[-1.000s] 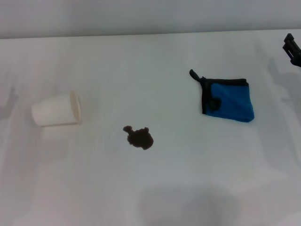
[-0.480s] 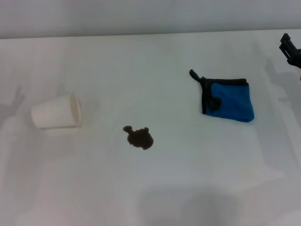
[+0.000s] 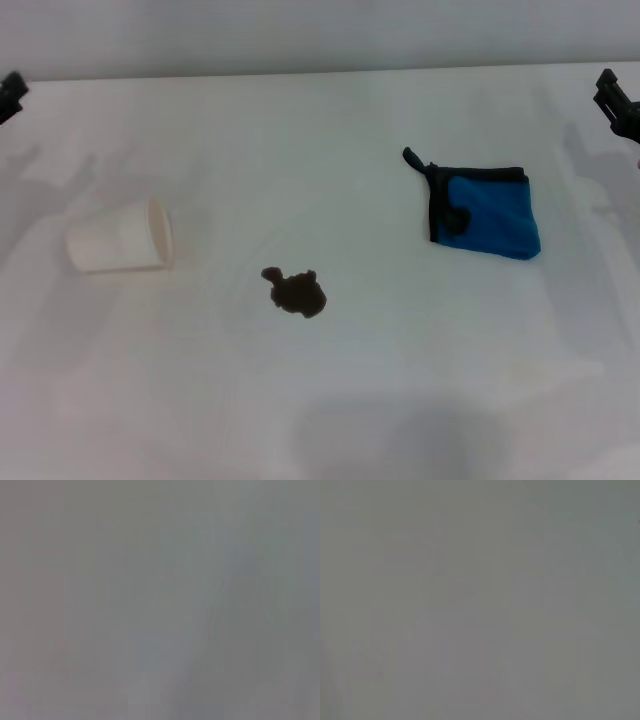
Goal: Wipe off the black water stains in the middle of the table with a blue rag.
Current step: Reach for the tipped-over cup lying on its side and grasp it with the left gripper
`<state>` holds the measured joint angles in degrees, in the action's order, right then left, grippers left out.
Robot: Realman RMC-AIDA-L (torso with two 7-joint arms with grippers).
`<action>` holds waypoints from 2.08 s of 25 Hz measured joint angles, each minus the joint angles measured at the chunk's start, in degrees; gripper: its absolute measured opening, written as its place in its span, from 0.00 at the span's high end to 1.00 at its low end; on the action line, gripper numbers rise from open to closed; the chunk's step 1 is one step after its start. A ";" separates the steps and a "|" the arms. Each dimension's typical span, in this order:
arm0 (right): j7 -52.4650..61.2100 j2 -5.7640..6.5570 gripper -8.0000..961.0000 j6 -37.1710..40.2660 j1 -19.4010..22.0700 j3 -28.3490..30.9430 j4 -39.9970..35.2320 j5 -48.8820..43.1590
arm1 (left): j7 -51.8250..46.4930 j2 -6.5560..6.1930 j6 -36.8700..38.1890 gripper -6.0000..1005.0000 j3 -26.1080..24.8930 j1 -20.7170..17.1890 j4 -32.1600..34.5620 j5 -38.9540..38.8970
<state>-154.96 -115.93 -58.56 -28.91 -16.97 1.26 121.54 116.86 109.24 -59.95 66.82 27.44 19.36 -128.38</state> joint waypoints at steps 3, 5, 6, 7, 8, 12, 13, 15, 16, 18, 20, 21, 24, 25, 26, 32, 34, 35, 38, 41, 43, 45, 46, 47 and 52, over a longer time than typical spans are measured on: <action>0.08 0.00 0.20 -0.14 -0.01 0.00 -0.02 0.01 | -11.52 -3.66 -3.78 0.12 -0.11 0.25 6.61 13.09; 0.08 0.00 0.20 -0.17 -0.01 0.00 -0.03 0.00 | -20.10 -6.77 -8.28 0.12 -0.61 1.35 11.39 24.65; 0.08 0.00 0.20 -0.18 -0.01 0.00 -0.03 0.00 | -22.84 -7.62 -9.59 0.12 -0.70 1.88 12.48 27.73; 0.09 0.00 0.20 -0.21 -0.01 0.01 -0.04 0.01 | -26.83 -9.17 -11.68 0.12 -0.90 2.84 14.35 32.78; 0.09 0.00 0.20 -0.24 -0.01 0.01 -0.04 0.01 | -29.32 -10.23 -13.56 0.12 -0.85 3.62 15.64 36.38; 0.10 0.00 0.20 -0.22 -0.01 0.00 -0.04 0.01 | -34.83 -12.53 -22.08 0.12 -4.24 6.84 20.28 51.42; 0.10 0.00 0.20 -0.20 -0.01 0.01 -0.03 0.01 | -35.14 -12.56 -24.21 0.12 -6.40 7.63 21.45 55.00; 0.10 0.00 0.20 -0.19 -0.01 0.00 0.02 0.01 | -35.36 -12.42 -27.05 0.12 -9.96 8.66 23.72 60.24; 0.10 -0.02 0.20 -0.19 -0.01 0.00 0.02 0.01 | -35.31 -12.24 -28.65 0.12 -11.34 9.21 25.55 63.85; 0.10 -0.06 0.20 -0.15 -0.01 0.00 0.08 0.01 | -33.72 -11.61 -31.21 0.12 -11.60 10.13 29.04 70.25; 0.09 -0.07 0.20 -0.04 0.00 0.02 0.28 0.01 | -32.30 -9.97 -32.23 0.12 -10.81 11.15 32.06 76.54; 0.10 -0.08 0.20 -0.01 -0.01 0.03 0.54 0.01 | -32.27 -9.02 -32.25 0.12 -10.72 11.50 32.81 79.00; 0.10 -0.09 0.20 -0.02 0.00 0.10 1.02 0.01 | -32.19 -6.26 -31.37 0.12 -10.80 13.04 34.55 86.70; 0.10 -0.09 0.20 -0.08 0.00 0.10 1.20 0.01 | -32.07 -5.28 -30.82 0.12 -10.74 13.71 34.75 89.88; 0.10 -0.09 0.20 -0.08 0.00 0.10 1.20 0.01 | -31.94 -4.37 -30.27 0.12 -10.67 14.42 34.79 92.59; 0.10 -0.09 0.20 -0.28 0.36 0.09 1.48 0.01 | -28.97 -0.96 -27.81 0.12 -10.58 17.15 34.91 99.90; 0.10 -0.09 0.20 -0.28 0.53 0.09 1.52 0.01 | -27.47 -0.23 -26.22 0.12 -10.58 17.72 34.99 100.15; 0.10 -0.09 0.20 -0.23 0.58 0.09 1.53 0.01 | -26.94 -0.05 -25.37 0.12 -10.57 17.95 34.99 100.29; 0.10 -0.06 0.20 0.01 0.61 0.09 1.55 0.01 | -25.54 0.57 -23.56 0.12 -10.59 18.93 34.60 100.53; 0.10 -0.03 0.20 0.03 0.55 0.10 1.55 0.01 | -24.33 1.57 -22.31 0.12 -10.53 19.47 34.18 100.77; 0.11 -0.02 0.20 0.03 0.50 0.16 1.55 0.01 | -23.60 2.09 -21.33 0.12 -10.43 19.84 33.14 100.85; 0.15 0.00 0.20 0.03 0.52 0.22 1.55 0.01 | -23.29 2.38 -20.84 0.12 -10.08 20.29 31.63 100.92; 0.15 0.00 0.20 0.03 0.55 0.27 1.55 0.01 | -23.26 2.46 -20.53 0.12 -9.89 20.45 30.82 100.93; 0.16 0.00 0.20 0.03 0.56 0.32 1.55 0.01 | -23.26 2.47 -20.40 0.12 -9.85 20.48 30.51 100.95; 0.18 0.03 0.20 0.02 0.34 0.53 1.55 0.01 | -23.18 2.70 -19.57 0.12 -9.79 21.08 28.11 101.13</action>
<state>-154.78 -115.89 -58.54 -28.57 -16.43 2.82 121.55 93.68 111.94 -79.53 57.02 48.52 47.47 -27.25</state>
